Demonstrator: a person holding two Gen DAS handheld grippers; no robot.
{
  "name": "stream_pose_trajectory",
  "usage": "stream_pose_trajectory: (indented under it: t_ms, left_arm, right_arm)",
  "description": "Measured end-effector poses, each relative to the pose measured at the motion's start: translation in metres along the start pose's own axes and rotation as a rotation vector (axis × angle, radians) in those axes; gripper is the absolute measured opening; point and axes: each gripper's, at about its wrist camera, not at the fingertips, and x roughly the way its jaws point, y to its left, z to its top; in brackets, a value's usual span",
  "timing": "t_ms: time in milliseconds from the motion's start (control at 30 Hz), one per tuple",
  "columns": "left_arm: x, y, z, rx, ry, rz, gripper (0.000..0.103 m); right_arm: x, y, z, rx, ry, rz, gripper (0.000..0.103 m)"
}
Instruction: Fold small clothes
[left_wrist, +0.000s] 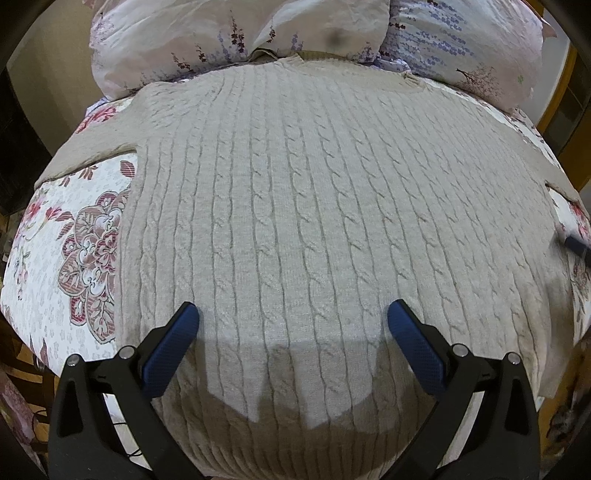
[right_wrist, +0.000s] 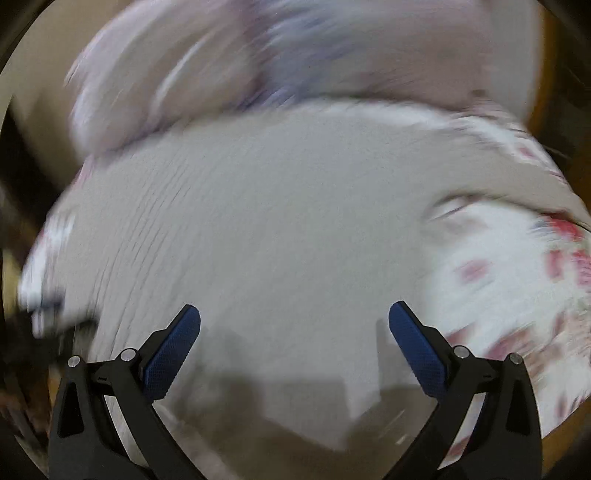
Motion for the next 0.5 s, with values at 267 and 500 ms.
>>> stream_pose_trajectory:
  t_ms: [267,500]
  left_arm:
    - [-0.008,0.038,0.020,-0.172,-0.085,-0.110,0.101]
    - [-0.011,0.096,0.050,-0.331,-0.114,0.016,0.101]
  right_arm:
    - [0.000,-0.263,0.065,0.738,-0.103,-0.181,0.061]
    - [0.024,-0.333,0.058,0.984,-0.127,-0.160,0.021]
